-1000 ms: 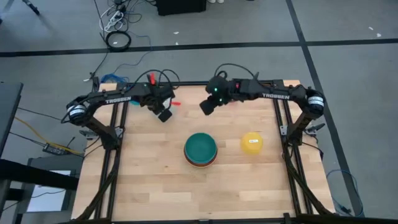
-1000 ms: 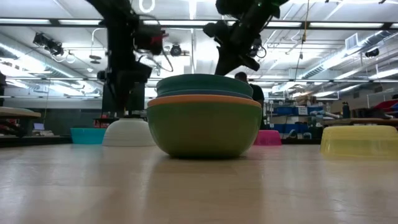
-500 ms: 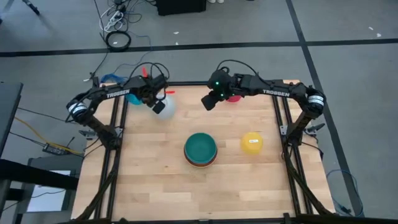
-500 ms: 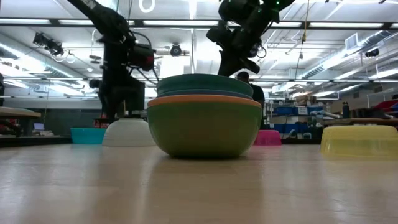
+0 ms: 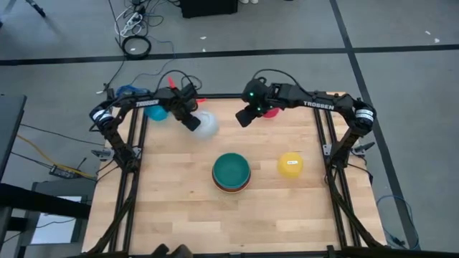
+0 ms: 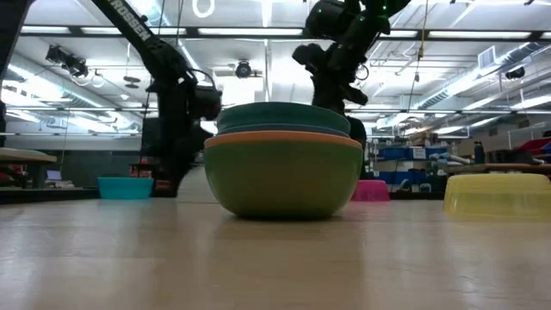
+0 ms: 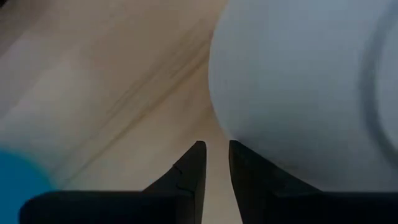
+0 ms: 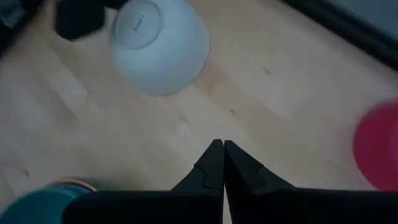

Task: Nest bowls inside each other
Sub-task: Stack the white bowl on top of the green bowl

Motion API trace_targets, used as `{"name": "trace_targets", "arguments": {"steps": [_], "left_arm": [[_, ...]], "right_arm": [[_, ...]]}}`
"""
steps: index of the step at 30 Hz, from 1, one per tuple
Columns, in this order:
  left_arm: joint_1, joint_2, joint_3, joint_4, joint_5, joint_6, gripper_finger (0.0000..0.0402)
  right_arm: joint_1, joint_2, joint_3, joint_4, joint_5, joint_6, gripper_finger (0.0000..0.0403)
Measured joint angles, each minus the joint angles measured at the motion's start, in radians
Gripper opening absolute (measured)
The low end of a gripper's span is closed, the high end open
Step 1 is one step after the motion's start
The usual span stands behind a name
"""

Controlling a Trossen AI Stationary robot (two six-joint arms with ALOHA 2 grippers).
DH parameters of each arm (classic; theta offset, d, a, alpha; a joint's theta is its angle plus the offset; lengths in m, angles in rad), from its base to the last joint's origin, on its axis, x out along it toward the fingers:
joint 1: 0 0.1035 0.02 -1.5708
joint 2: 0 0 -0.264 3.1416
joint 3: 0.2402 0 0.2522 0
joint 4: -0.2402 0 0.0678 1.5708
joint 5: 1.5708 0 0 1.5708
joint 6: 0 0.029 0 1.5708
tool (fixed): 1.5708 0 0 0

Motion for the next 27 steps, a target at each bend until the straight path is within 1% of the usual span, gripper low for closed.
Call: {"name": "trace_targets", "arguments": {"steps": [7, 9, 13, 17, 21, 23, 27], "left_arm": [[-0.051, 0.000, 0.039, 0.082, 0.102, 0.000, 0.0078], [-0.062, 0.005, 0.045, 0.101, 0.120, -0.002, 0.0078], [-0.082, 0.031, 0.055, 0.153, 0.191, -0.012, 0.0078], [-0.114, 0.062, 0.074, 0.189, 0.220, -0.019, 0.0078], [-0.135, 0.112, 0.121, 0.187, 0.240, -0.023, 0.0078], [-0.139, 0.137, 0.147, 0.192, 0.281, -0.023, 0.0078], [-0.157, 0.175, 0.195, 0.212, 0.374, -0.019, 0.0078]], "right_arm": [[-0.041, 0.001, -0.008, -0.072, -0.026, 0.021, 0.0000], [-0.059, 0.001, -0.026, -0.091, -0.033, 0.033, 0.0000], [-0.107, 0.001, -0.092, -0.086, -0.091, 0.052, 0.0000], [-0.154, 0.002, -0.172, -0.072, -0.145, 0.054, 0.0000], [-0.185, 0.002, -0.242, -0.008, -0.194, 0.058, 0.0000], [-0.199, 0.002, -0.269, 0.029, -0.225, 0.059, 0.0000], [-0.206, 0.002, -0.316, 0.075, -0.253, 0.065, 0.0000]]}}
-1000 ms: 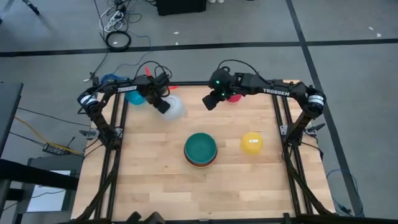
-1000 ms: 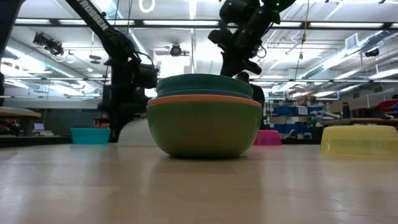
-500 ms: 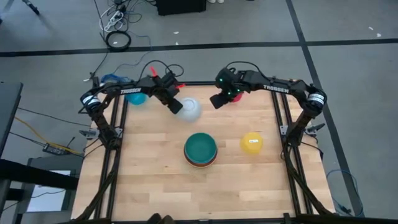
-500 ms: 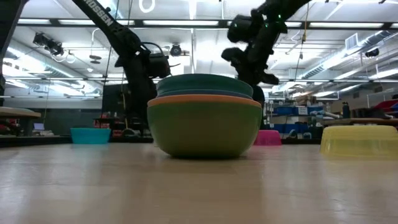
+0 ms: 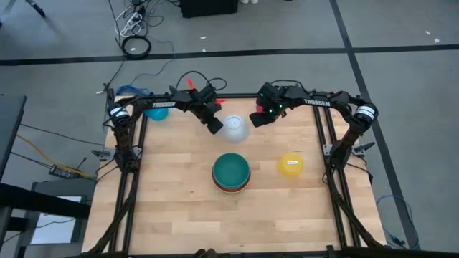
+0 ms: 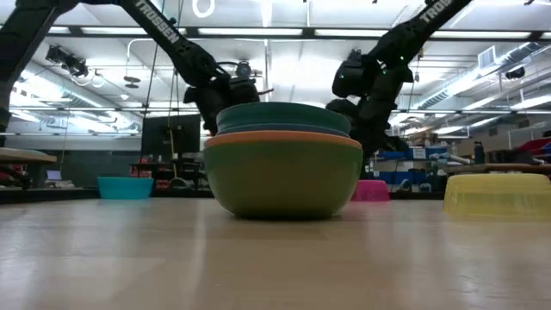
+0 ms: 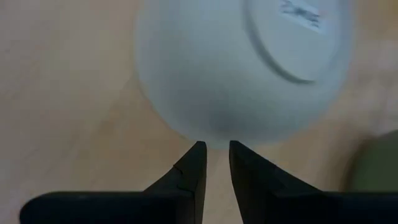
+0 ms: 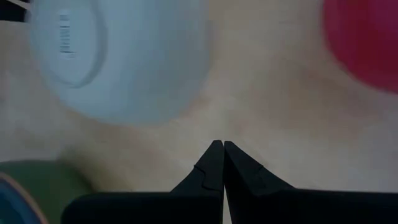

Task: Nest bowls inside each other
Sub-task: Stack the white bowl on top of the green bowl

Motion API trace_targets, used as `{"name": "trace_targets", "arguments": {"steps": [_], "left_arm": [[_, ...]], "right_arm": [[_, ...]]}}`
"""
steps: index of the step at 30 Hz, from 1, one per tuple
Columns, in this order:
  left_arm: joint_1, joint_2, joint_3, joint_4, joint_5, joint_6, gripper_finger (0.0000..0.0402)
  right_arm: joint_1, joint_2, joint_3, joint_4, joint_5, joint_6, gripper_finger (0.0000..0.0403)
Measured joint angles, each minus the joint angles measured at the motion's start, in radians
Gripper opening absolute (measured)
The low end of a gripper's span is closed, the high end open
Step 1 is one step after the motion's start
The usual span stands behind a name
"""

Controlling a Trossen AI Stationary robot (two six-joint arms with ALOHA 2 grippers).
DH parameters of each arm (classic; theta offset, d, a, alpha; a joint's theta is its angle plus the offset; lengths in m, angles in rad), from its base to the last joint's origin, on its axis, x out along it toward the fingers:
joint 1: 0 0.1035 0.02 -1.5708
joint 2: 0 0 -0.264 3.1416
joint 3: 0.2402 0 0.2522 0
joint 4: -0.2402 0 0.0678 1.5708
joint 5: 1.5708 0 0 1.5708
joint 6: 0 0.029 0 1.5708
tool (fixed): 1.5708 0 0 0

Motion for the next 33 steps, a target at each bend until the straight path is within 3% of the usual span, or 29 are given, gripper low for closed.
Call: {"name": "trace_targets", "arguments": {"steps": [6, 11, 14, 17, 21, 33], "left_arm": [[-0.018, 0.017, 0.064, -0.021, 0.045, 0.008, 0.0078], [-0.011, 0.017, 0.083, -0.133, -0.088, 0.004, 0.0076], [-0.003, 0.017, 0.082, -0.162, -0.107, 0.009, 0.0069], [0.001, 0.017, 0.082, -0.143, -0.093, 0.012, 0.0059], [0.007, 0.027, 0.083, -0.114, -0.002, 0.020, 0.0052], [0.049, 0.093, 0.093, -0.133, -0.011, 0.007, 0.0050]], "right_arm": [[-0.004, 0.000, -0.032, 0.023, -0.007, 0.005, 0.0000], [-0.003, 0.000, -0.032, 0.029, 0.000, 0.016, 0.0000], [-0.003, 0.000, -0.032, 0.043, 0.001, 0.025, 0.0000], [-0.003, 0.026, -0.032, 0.081, -0.006, 0.044, 0.0000], [0.008, 0.105, -0.032, 0.146, -0.049, 0.067, 0.0000], [0.018, 0.274, 0.104, 0.170, -0.084, 0.074, 0.0000]]}}
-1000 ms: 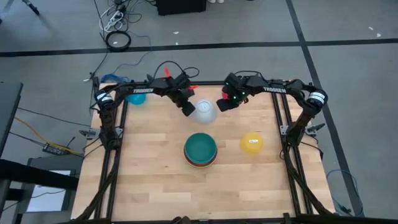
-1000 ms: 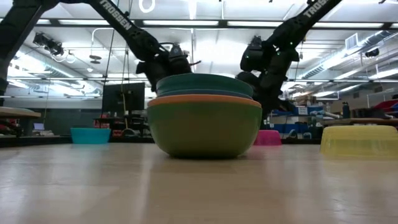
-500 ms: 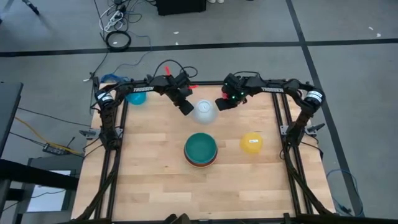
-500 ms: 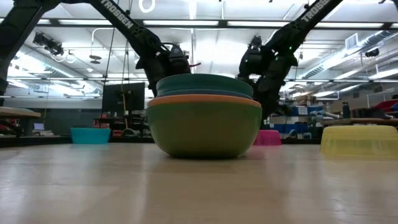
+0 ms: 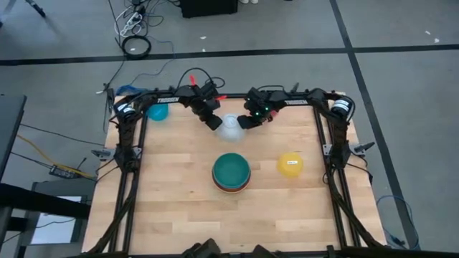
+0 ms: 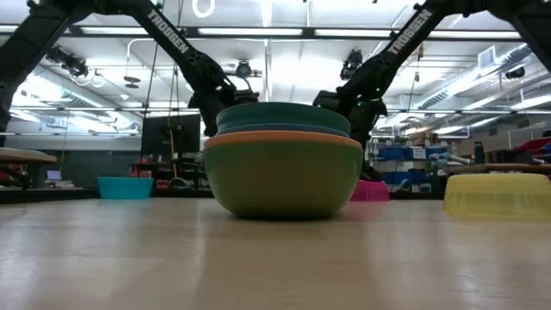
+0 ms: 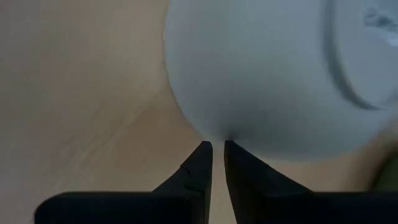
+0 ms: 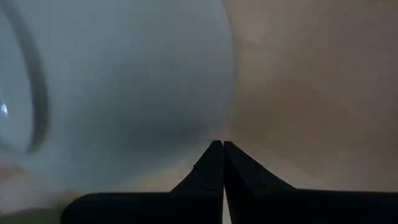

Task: Nest bowls inside each other
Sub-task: Stack the white bowl on top of the green bowl

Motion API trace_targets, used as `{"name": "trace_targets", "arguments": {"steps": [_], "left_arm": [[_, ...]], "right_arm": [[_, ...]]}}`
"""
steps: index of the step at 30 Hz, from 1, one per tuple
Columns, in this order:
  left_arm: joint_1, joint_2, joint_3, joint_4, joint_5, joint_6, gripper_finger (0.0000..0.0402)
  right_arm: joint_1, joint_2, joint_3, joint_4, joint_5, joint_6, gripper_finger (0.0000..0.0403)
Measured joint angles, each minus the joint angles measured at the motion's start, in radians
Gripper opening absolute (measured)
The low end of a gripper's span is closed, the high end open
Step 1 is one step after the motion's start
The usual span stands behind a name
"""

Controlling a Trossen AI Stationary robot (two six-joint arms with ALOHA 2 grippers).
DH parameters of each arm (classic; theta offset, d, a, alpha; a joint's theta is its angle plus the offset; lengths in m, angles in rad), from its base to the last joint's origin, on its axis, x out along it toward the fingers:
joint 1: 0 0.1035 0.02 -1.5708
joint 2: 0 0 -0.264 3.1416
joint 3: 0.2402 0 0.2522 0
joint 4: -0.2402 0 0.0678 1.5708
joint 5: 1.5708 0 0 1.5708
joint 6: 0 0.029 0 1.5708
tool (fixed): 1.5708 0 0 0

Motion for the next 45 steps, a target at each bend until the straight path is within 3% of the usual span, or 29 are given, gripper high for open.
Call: {"name": "trace_targets", "arguments": {"steps": [5, 21, 45], "left_arm": [[0.000, 0.040, 0.035, -0.013, 0.060, 0.028, 0.0050], [-0.084, 0.038, 0.140, -0.150, 0.103, 0.099, 0.0050], [-0.128, 0.036, 0.211, -0.225, 0.048, 0.125, 0.0050]], "right_arm": [[0.009, 0.043, 0.065, -0.025, -0.012, -0.037, 0.0000], [0.070, 0.056, 0.173, -0.104, 0.105, -0.118, 0.0000], [0.128, -0.032, 0.184, -0.214, 0.220, -0.116, 0.0000]]}}
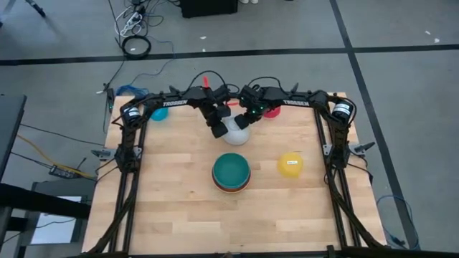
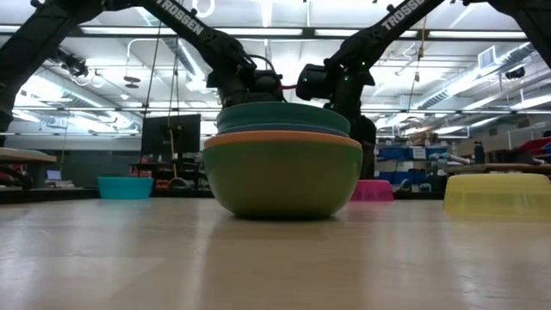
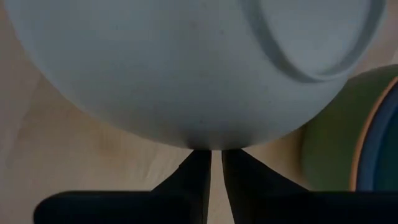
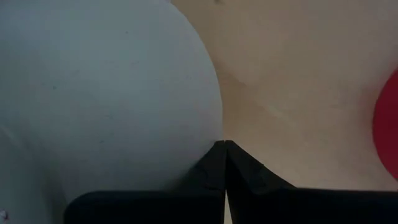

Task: Nest bowls inside each other
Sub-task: Stack the white bowl on top of the green bowl

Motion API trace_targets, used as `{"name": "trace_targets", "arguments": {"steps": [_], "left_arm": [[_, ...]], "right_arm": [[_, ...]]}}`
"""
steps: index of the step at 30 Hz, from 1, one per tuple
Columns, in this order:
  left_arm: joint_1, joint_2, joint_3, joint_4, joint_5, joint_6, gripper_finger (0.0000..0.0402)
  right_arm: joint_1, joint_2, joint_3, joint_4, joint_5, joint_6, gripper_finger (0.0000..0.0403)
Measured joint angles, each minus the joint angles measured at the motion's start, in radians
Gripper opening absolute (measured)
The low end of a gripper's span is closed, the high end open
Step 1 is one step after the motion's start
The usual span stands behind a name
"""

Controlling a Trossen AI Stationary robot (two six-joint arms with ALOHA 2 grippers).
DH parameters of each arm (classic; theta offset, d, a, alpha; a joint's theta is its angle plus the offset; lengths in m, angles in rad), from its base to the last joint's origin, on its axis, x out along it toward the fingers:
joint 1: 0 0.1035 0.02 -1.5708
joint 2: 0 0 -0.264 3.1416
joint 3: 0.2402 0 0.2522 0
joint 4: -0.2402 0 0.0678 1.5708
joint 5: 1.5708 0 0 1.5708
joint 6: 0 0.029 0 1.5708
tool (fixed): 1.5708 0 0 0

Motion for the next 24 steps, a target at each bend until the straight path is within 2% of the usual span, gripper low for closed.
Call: {"name": "trace_targets", "arguments": {"steps": [14, 24], "left_arm": [[-0.018, -0.045, 0.000, -0.038, -0.018, 0.001, 0.0050], [-0.057, -0.089, 0.000, -0.057, -0.017, -0.020, 0.0050]], "right_arm": [[0.021, -0.036, 0.000, -0.004, 0.012, 0.004, 0.0000], [0.069, -0.089, 0.000, -0.024, 0.070, 0.029, 0.0000]]}}
